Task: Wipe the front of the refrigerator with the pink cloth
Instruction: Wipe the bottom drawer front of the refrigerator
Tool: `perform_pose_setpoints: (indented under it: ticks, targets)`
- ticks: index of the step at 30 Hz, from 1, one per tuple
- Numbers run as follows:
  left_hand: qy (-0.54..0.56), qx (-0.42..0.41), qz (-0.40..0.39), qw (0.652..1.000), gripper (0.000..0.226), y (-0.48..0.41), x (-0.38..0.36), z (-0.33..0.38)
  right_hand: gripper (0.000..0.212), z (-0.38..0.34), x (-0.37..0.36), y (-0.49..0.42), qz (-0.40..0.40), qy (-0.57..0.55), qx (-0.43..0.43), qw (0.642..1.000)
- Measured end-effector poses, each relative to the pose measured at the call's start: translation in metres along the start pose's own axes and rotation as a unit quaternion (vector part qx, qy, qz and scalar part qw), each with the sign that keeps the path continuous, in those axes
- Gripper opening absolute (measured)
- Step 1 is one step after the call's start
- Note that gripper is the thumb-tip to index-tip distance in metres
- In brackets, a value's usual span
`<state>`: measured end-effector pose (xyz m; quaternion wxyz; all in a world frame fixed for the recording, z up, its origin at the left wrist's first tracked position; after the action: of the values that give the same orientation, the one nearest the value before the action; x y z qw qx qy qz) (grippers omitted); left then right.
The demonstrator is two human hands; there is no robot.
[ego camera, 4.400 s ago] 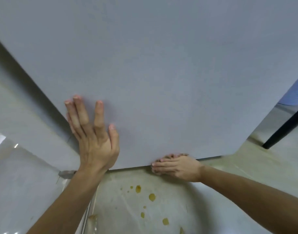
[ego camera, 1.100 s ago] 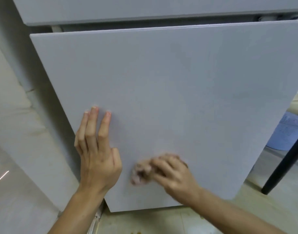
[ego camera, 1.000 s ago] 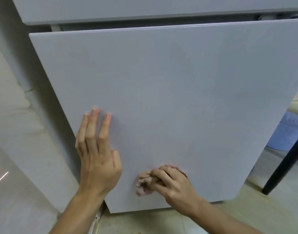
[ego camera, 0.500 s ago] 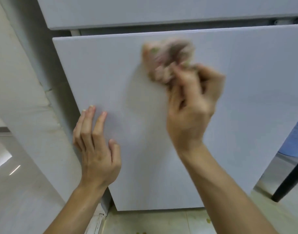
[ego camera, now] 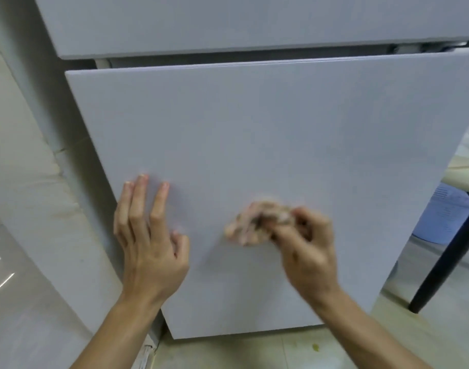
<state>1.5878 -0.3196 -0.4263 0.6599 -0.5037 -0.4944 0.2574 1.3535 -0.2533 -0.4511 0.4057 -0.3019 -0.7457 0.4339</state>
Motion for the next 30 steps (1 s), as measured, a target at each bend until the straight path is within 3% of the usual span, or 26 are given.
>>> perform_pose_setpoints:
  ticks: [2,4,6,8,10,13,16,20,24,26,28,30]
  targets:
    - [0.003,0.001,0.017,1.0,0.084,-0.007,-0.001,0.003,0.012,0.019,0.062,-0.037,0.15,-0.001,-0.06,0.987]
    - [-0.003,0.005,0.031,1.0,0.083,-0.011,0.001,0.004,0.024,0.04,0.112,-0.055,0.307,-0.043,-0.084,0.947]
    - [-0.004,0.01,0.034,0.999,0.081,-0.012,0.001,0.005,0.028,0.064,0.135,-0.067,0.411,-0.062,-0.142,0.898]
    - [0.002,0.008,0.032,0.999,0.078,-0.013,0.001,0.007,0.03,0.066,0.138,-0.075,0.462,-0.093,-0.164,0.866]
    - [0.01,0.007,0.037,0.999,0.075,-0.011,0.004,0.005,0.029,0.052,0.123,-0.081,0.464,-0.095,-0.157,0.866]
    - [0.037,0.02,0.036,0.998,0.075,-0.012,0.009,-0.001,0.034,-0.002,0.075,-0.098,0.371,-0.085,-0.083,0.921]
    - [0.049,0.055,0.045,0.996,0.077,-0.019,0.016,-0.011,0.016,-0.076,-0.004,-0.093,0.197,-0.086,0.031,0.976]
    - [0.095,0.079,0.06,0.991,0.075,-0.018,0.014,-0.012,0.02,-0.109,-0.078,-0.019,0.035,-0.096,0.12,0.988]
    - [0.064,0.006,0.034,0.997,0.076,0.001,0.004,0.015,0.021,-0.069,-0.092,0.048,-0.105,-0.075,0.158,0.979]
    - [0.055,-0.022,0.029,0.998,0.074,0.004,0.0,0.027,0.017,-0.039,-0.074,0.07,-0.132,-0.06,0.168,0.975]
    - [0.062,-0.037,0.031,0.997,0.069,0.003,-0.002,0.041,0.015,-0.005,-0.035,0.07,-0.103,-0.042,0.165,0.98]
    - [0.065,-0.036,0.033,0.997,0.067,0.002,-0.004,0.051,0.025,0.037,0.01,0.041,-0.05,-0.031,0.075,0.995]
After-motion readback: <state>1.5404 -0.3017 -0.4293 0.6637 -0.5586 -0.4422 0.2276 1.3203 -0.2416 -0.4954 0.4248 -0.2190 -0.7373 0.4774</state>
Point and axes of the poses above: each hand's wrist, its own y-axis away from the middle knuckle, its own x-axis out of the back of the hand, z = x × y, the point moved 10 cm from there along -y, towards the middle knuckle, and after that the axes turned 11 degrees about -y, right-handed, at the moved point
